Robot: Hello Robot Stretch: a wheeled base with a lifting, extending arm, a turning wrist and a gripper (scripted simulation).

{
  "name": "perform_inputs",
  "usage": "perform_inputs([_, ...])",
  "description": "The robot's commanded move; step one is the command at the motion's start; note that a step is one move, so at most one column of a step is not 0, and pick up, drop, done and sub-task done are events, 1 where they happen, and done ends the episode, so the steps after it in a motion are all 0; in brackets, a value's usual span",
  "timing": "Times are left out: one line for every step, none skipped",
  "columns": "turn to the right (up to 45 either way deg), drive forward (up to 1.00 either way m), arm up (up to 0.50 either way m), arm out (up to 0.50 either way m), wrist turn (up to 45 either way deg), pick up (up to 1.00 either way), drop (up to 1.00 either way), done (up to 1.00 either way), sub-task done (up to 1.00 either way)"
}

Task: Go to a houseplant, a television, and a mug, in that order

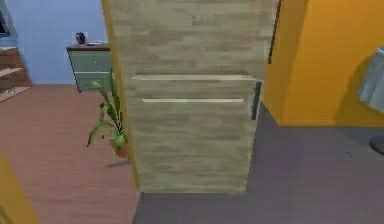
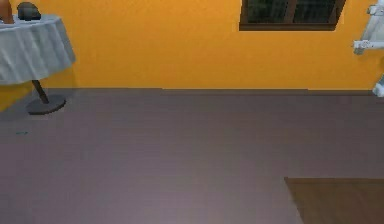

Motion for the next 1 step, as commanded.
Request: perform_inputs([45.0, 0.00, 0.00, 0.00, 0.0, 0.00, 0.00, 0.00, 0.00])
